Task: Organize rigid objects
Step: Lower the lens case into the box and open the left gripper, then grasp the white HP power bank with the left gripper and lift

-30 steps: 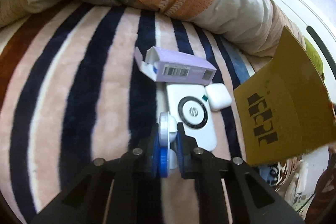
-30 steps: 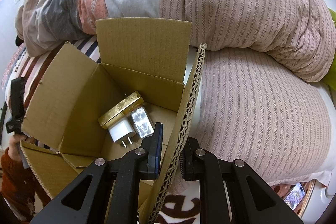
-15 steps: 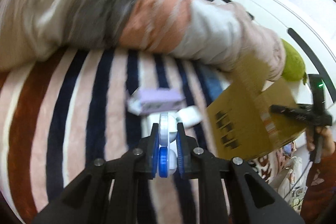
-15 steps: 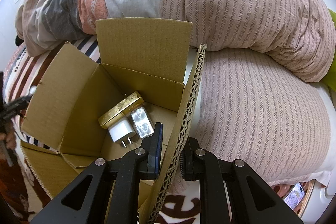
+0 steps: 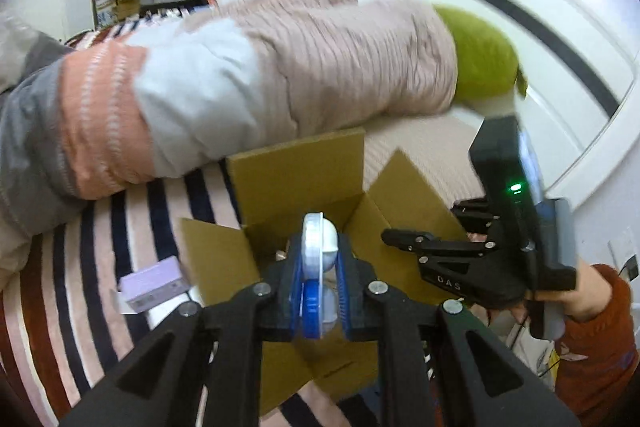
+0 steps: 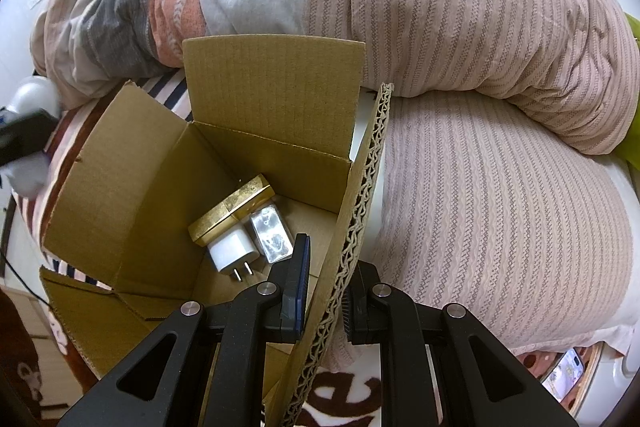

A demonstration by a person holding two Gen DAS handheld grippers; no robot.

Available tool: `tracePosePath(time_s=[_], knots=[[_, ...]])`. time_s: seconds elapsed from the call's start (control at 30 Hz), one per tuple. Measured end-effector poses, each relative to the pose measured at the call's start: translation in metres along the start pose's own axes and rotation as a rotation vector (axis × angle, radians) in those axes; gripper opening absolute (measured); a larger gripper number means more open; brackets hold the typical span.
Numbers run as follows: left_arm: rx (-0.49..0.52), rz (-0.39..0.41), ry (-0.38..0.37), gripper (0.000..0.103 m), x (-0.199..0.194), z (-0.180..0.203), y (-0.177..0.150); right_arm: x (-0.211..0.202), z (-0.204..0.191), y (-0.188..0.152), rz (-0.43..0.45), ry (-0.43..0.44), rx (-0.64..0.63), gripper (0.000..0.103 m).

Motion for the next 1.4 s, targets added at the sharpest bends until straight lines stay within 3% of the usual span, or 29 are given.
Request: tracePosePath(time_s=[0.1,0.23,0.3,0.37,0.5,0.57,0.6,0.7,0.77,0.93,1.1,1.3,1.4], knots=[[0.03,-0.065,0.041,0.013,0.025,0.013,-0.003,0.0,-0.001,0.0,-0.001,-0.002,-0.002,0.009],[0.064,-0.09,0.09,0.014,0.035,0.017,-0.013,-0.001,-0.001,0.0,0.0,-0.002,-0.005,0.009],[0.069,-0.086,0.096,0.029,0.036,0.017,-0.014,0.0,-0.002,0.0,0.0,-0.001,-0.003,0.009],[0.067,-0.048,0.118,0.062,0.029,0.013,-0.014,0.0,-0.002,0.0,0.002,-0.001,-0.002,0.009],[0.071,0.031,0.117,0.075,0.005,0.003,-0.014,-0.001,-0.002,-0.001,0.003,0.0,0.001,0.009],[0.051,0.072,0.132,0.087,-0.008,-0.009,-0.016,-0.001,-0.003,0.0,0.002,-0.001,0.002,0.009],[0.042,0.097,0.141,0.088,-0.016,-0.017,-0.018,-0.001,-0.003,0.0,0.001,-0.003,0.001,0.009],[-0.031,0.187,0.228,0.091,-0.037,-0.051,-0.027,0.0,-0.004,0.001,0.0,-0.006,-0.002,0.009],[-0.079,0.224,0.276,0.103,-0.044,-0.074,-0.037,0.001,-0.004,0.002,-0.002,-0.006,-0.003,0.009],[-0.168,0.206,0.368,0.103,-0.028,-0.124,-0.08,0.001,-0.004,0.003,-0.003,-0.008,-0.005,0.009],[-0.211,0.013,0.364,0.102,0.04,-0.147,-0.131,0.002,-0.004,0.003,-0.003,-0.007,-0.005,0.009],[-0.25,-0.114,0.345,0.102,0.106,-0.136,-0.154,0.002,-0.003,0.003,-0.005,-0.006,-0.007,0.009],[-0.26,-0.139,0.388,0.085,0.127,-0.133,-0.15,0.002,-0.002,0.003,-0.006,-0.004,-0.005,0.009]])
Point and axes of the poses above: each gripper's, at about its wrist camera, not at the fingertips, and x roughly the way its jaws point, z to its right, y to its top, the point moved 5 cm from there along x, roughly the way its jaws point, and after that the axes turned 14 degrees about y, right-handed, at the moved point
